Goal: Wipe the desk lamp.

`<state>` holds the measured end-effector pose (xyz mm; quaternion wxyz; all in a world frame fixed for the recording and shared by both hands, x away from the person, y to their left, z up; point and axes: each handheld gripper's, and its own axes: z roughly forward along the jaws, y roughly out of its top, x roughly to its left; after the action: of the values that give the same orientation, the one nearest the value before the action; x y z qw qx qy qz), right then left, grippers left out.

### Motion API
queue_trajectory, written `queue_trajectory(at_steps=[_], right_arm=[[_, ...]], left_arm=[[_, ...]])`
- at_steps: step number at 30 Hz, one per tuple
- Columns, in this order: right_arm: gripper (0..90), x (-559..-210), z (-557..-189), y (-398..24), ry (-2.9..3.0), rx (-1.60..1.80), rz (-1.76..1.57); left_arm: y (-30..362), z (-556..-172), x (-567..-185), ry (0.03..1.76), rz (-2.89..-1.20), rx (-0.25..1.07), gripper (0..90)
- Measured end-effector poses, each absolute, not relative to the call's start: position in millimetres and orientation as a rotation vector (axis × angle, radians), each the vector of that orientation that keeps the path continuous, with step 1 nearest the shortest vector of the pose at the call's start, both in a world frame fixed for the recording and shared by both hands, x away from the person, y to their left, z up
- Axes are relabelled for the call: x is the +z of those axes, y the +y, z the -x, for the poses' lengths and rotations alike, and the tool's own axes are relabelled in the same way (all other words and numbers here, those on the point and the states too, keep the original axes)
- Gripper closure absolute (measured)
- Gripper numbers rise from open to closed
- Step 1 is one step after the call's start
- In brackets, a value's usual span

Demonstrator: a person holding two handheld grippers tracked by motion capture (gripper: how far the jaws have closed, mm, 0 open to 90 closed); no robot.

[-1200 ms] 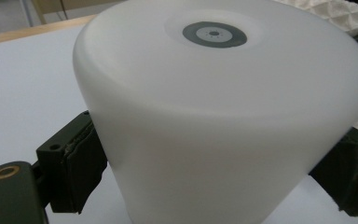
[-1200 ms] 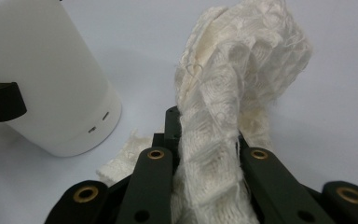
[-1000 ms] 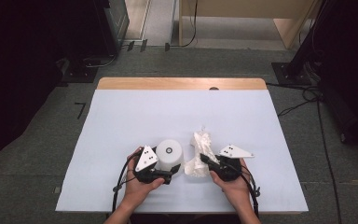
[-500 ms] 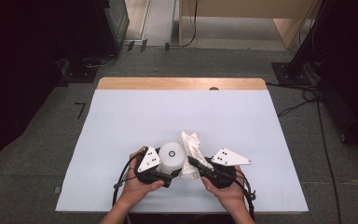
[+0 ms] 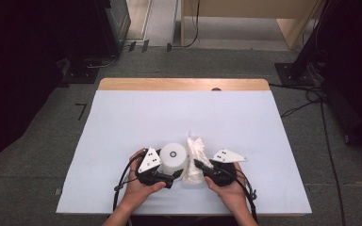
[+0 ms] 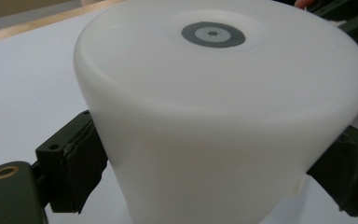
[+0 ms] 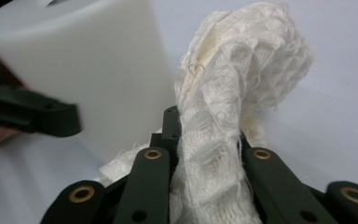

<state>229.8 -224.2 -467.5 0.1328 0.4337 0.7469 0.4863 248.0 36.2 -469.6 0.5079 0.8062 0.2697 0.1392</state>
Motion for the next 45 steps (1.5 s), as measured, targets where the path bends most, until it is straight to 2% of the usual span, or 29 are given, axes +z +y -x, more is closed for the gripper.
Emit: queue_trajectory(at_steps=[4,9,11,16,23,28,38,40,45], right_arm=[[75.5,-466,-234,-247,2.040,1.392,-1.384],[75.7,-468,-237,-265,1.937,1.388,-1.494],[75.7,-469,-237,-263,1.947,1.382,-1.480],[75.6,-469,-234,-250,2.013,1.393,-1.397],[76.1,-468,-226,-221,2.106,1.428,-1.318],[77.4,-464,-221,-202,2.168,1.469,-1.253],[78.0,-424,-209,-214,2.067,1.628,-1.139],[78.0,-430,-211,-213,2.090,1.616,-1.164],[78.0,-471,-227,-206,2.248,1.482,-1.304]], left_arm=[[29,-238,-472,0.747,-1.905,0.371,3.7],[9,-228,-474,0.870,-1.904,0.514,4.7],[10,-230,-473,0.883,-1.902,0.505,7.4],[20,-237,-472,0.836,-1.900,0.440,8.2],[39,-246,-464,0.639,-1.846,0.321,8.4],[40,-247,-464,0.590,-1.875,0.320,8.4],[31,-246,-468,0.531,-1.951,0.323,8.5],[31,-247,-469,0.542,-1.961,0.334,8.4],[36,-249,-469,0.548,-1.951,0.331,8.5]])
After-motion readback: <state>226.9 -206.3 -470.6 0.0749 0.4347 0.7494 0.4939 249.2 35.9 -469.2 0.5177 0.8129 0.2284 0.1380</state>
